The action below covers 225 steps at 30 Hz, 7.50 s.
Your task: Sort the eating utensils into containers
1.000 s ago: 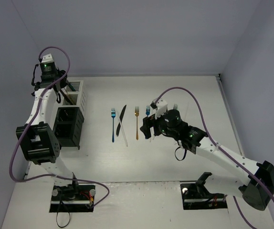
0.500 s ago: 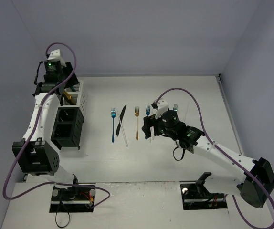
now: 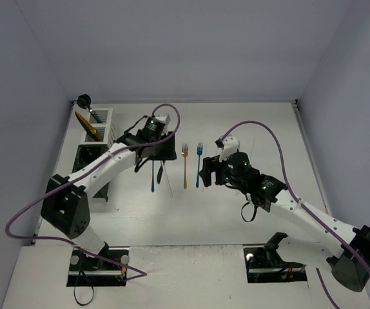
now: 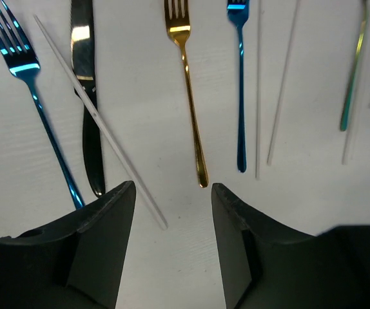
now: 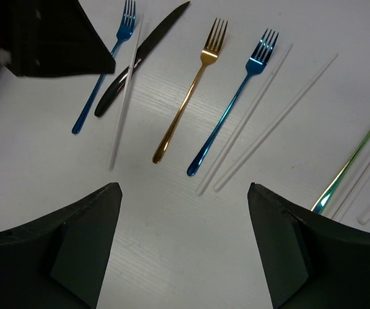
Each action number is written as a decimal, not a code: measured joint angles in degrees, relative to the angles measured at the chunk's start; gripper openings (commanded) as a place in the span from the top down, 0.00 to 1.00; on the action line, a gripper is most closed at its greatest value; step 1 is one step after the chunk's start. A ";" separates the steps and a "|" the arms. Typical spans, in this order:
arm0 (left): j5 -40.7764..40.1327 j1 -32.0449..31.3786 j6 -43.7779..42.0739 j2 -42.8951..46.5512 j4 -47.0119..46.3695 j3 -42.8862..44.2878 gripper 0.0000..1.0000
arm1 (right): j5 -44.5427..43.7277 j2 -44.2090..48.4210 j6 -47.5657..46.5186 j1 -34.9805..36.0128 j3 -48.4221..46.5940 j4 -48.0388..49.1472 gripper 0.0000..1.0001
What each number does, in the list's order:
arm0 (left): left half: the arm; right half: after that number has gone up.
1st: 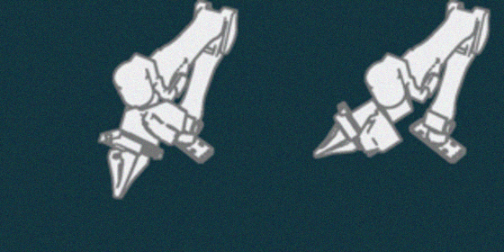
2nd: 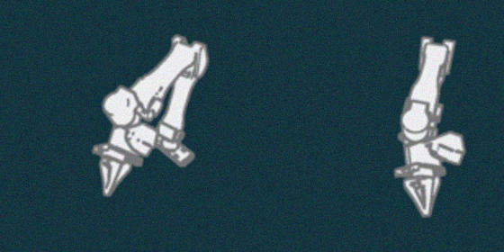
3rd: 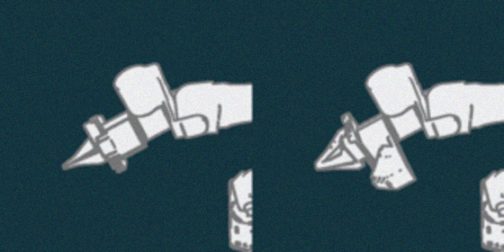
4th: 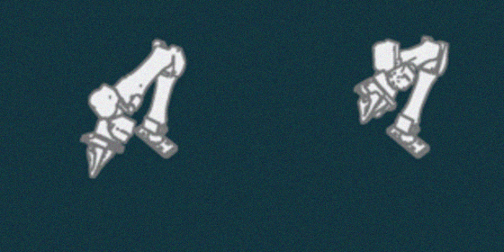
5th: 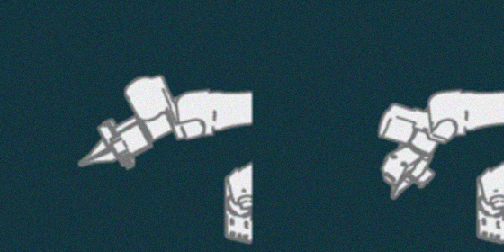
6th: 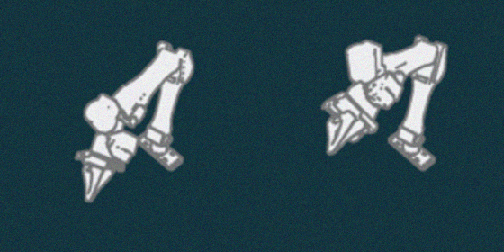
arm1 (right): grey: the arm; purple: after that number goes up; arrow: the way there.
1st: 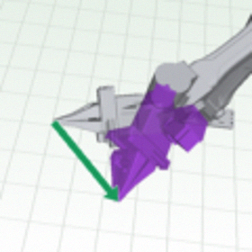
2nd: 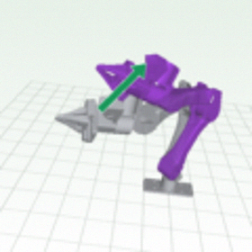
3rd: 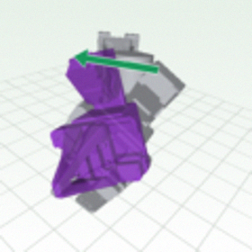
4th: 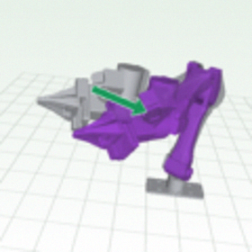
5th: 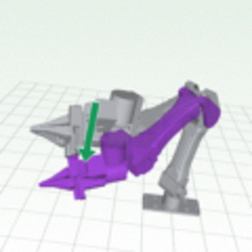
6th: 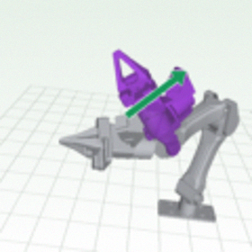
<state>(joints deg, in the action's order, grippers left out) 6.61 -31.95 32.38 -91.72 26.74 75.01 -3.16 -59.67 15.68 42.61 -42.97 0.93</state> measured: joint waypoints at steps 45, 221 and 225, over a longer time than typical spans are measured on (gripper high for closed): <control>-10.50 -9.76 4.96 -17.86 1.08 5.55 0.52 | -2.03 4.84 1.29 -0.59 3.05 -2.93 0.23; -11.23 8.33 -1.57 -13.53 7.90 8.15 1.00 | -4.13 10.39 4.26 -1.44 5.61 -6.80 0.22; -18.99 8.92 -3.66 1.85 7.06 7.62 1.00 | -4.11 10.41 4.22 -1.44 5.61 -6.86 0.22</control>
<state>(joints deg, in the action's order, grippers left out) -12.38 -23.03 28.73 -89.88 33.80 82.62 -7.27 -49.26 19.90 41.17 -37.36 -5.93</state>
